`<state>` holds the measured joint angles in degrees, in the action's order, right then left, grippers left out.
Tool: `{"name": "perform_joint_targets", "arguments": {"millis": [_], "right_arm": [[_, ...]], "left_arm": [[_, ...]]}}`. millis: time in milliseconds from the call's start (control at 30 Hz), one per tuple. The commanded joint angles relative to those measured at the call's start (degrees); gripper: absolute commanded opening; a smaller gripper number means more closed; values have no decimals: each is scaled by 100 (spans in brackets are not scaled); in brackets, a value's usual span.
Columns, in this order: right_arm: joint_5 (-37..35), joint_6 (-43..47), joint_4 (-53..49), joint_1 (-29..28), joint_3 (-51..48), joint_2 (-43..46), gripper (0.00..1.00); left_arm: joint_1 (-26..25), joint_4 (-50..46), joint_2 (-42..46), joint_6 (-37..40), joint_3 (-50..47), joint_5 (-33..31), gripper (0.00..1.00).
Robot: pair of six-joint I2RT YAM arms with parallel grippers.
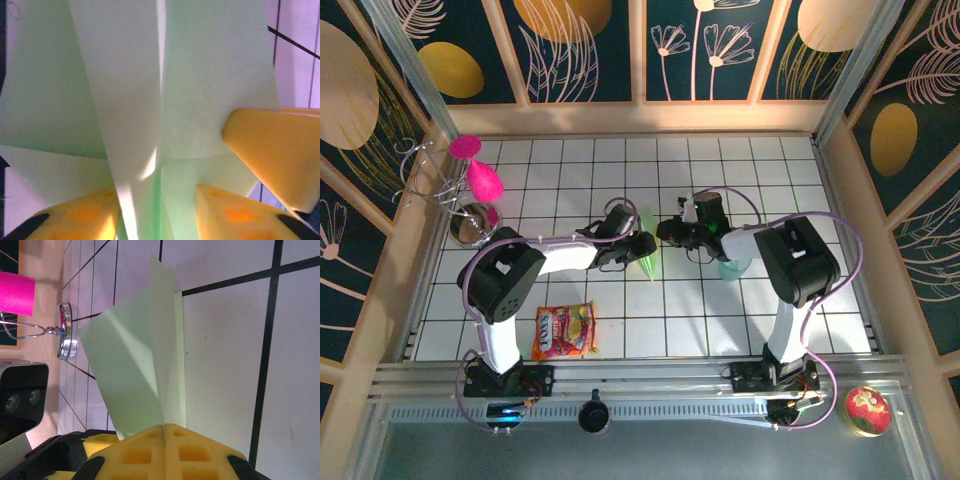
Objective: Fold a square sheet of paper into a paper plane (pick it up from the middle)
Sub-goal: Move the paper plane to the top-center of the table.
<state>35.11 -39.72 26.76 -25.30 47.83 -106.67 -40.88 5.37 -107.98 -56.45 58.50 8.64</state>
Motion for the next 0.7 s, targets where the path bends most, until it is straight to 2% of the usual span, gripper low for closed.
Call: {"name": "perform_joint_targets", "arguments": {"millis": [0, 233, 433, 533, 667], "right_arm": [[108, 66, -32, -43, 97, 109, 4], [19, 90, -191, -30, 138, 188, 8], [-729, 374, -822, 108, 148, 652, 38], [-1151, 528, -1107, 277, 105, 1032, 46], [-1646, 684, -1435, 493, 60, 1487, 49]], "left_arm": [[-28, -329, -152, 74, 169, -226, 33], [-42, -449, -107, 142, 188, -352, 21], [-42, -746, 82, 387, 296, -711, 10], [-35, -1007, 171, 633, 441, -952, 4], [-33, -1593, 139, 1037, 882, -1447, 2]]}}
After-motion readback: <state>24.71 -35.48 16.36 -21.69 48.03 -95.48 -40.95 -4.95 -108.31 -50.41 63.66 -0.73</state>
